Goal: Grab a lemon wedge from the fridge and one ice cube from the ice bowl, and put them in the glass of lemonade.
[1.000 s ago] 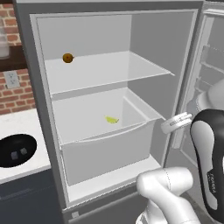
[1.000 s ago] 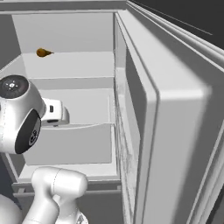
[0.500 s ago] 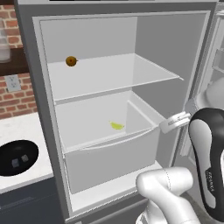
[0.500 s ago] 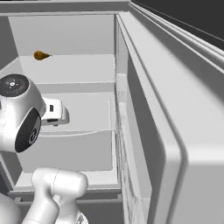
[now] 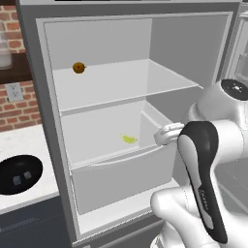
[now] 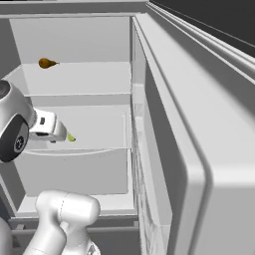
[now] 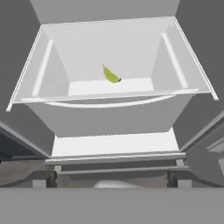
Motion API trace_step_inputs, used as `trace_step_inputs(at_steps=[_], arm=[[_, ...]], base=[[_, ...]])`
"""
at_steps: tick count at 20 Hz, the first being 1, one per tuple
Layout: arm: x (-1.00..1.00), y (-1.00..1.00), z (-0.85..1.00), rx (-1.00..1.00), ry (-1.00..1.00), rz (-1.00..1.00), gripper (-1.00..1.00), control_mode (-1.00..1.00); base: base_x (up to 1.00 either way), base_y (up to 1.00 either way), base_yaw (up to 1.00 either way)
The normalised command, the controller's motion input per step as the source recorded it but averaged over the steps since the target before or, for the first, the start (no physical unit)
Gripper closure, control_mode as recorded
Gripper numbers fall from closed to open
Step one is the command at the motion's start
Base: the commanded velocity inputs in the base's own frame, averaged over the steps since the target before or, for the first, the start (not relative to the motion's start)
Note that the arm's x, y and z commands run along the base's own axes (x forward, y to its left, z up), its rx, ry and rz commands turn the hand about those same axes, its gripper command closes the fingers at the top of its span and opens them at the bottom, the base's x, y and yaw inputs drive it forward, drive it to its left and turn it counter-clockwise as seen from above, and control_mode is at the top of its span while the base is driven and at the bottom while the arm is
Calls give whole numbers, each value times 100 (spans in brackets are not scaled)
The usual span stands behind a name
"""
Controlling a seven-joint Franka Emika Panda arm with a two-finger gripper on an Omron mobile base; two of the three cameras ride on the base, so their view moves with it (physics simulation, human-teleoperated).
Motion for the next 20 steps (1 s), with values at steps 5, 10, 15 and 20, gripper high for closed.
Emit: trace_step_inputs(at_steps=[5,10,15,20], arm=[[35,10,-31,0,0,-3,-100,-100],[49,0,-35,0,0,2,-100,-100],[65,0,-20,0,8,9,-100,-100],[77,0,-7,-8,14,9,-100,-100]], base=[[0,0,0],[0,0,0],[0,0,0],[0,0,0]])
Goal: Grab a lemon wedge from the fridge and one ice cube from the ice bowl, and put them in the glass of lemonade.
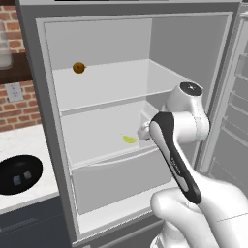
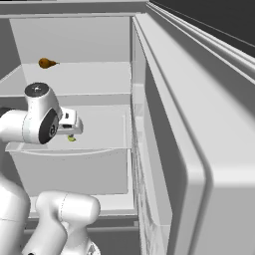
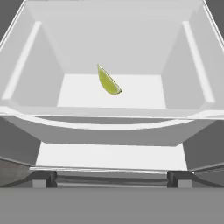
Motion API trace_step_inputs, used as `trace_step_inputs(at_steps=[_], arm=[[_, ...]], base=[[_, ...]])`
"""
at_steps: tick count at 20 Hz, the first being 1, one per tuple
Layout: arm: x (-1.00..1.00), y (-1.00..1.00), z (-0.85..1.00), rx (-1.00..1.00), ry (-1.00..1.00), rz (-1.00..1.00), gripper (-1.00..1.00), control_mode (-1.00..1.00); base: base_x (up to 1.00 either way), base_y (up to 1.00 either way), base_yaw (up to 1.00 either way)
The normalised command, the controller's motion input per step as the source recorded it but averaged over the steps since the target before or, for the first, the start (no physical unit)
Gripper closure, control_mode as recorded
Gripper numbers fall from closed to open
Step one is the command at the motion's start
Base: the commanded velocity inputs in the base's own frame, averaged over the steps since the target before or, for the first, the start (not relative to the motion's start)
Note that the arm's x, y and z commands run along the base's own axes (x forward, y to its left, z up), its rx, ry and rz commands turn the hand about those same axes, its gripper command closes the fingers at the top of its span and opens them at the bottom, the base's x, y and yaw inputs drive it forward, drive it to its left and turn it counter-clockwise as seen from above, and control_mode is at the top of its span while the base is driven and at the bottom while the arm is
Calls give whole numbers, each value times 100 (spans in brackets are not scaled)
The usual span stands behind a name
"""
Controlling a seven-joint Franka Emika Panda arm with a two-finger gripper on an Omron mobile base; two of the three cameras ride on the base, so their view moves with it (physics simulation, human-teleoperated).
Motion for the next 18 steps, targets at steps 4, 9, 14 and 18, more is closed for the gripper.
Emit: trace_step_inputs(at_steps=[4,9,14,18], arm=[[94,0,-21,-9,5,12,-100,-100],[68,0,-54,-5,1,12,-100,-100],[6,0,-68,0,-9,9,-100,-100],[2,0,-45,0,-14,8,-100,-100]], base=[[0,0,0],[0,0,0],[0,0,0],[0,0,0]])
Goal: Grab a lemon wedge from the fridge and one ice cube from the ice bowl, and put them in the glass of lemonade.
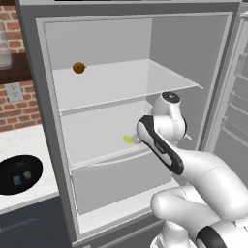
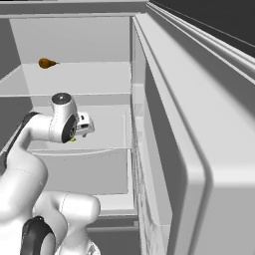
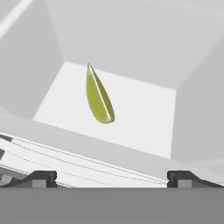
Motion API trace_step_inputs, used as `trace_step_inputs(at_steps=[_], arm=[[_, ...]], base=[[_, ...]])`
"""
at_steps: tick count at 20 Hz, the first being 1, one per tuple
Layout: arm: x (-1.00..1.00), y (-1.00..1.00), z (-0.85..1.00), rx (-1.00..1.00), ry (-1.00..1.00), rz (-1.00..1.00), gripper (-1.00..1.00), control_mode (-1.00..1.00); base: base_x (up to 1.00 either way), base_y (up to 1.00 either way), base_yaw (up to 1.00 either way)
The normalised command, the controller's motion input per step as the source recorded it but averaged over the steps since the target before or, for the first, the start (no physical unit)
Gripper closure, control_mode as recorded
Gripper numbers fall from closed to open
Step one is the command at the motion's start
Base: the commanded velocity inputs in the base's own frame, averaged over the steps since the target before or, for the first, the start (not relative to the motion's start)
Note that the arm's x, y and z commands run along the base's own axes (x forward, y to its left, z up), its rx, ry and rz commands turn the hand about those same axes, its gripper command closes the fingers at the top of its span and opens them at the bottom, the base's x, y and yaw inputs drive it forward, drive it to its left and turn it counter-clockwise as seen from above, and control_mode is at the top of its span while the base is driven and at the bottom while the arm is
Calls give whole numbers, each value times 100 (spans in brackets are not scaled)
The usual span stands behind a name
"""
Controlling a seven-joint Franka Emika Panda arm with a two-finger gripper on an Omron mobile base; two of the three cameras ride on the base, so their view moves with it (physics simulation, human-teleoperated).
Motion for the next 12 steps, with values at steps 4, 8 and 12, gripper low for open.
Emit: trace_step_inputs(at_steps=[4,8,12], arm=[[22,3,-38,0,-10,5,-100,-100],[46,4,-29,0,-1,5,-100,-100],[42,1,-2,0,0,4,-100,-100]], base=[[0,0,0],[0,0,0],[0,0,0]])
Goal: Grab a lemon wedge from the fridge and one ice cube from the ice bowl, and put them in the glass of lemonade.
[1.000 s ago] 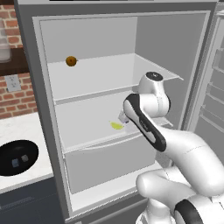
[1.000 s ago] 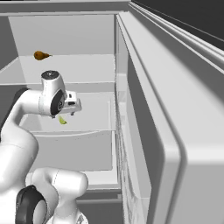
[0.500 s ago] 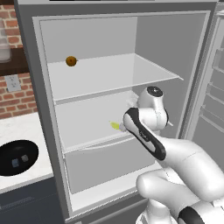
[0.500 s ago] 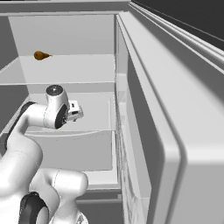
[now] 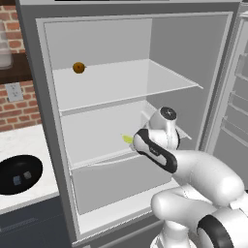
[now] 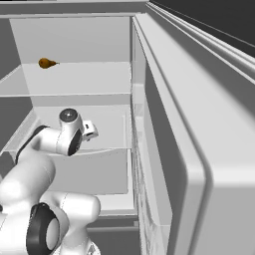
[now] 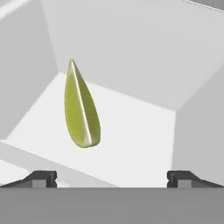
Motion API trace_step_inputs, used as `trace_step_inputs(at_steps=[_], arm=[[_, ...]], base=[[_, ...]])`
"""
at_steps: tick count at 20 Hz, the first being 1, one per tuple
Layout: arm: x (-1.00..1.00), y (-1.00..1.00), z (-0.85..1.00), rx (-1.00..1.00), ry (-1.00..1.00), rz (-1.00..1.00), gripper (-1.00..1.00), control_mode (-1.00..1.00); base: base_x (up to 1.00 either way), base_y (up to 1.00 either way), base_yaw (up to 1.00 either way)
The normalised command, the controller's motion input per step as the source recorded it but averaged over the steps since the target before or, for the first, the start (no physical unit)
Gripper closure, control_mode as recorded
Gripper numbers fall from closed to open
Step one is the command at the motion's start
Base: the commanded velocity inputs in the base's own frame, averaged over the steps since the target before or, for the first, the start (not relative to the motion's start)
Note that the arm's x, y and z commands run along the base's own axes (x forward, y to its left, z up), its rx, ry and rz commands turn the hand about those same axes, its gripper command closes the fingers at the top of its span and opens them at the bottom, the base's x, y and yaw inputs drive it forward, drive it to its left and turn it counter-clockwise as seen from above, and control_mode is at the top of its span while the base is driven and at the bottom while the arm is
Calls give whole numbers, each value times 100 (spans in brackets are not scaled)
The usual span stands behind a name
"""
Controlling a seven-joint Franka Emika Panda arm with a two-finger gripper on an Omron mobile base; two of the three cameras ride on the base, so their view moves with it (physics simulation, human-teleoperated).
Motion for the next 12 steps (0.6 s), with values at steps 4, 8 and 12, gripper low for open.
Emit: trace_step_inputs(at_steps=[4,8,12], arm=[[21,0,9,0,0,3,-100,-100],[25,0,5,0,1,0,-100,-100],[18,12,-1,0,1,0,-100,-100]], base=[[0,0,0],[0,0,0],[0,0,0]])
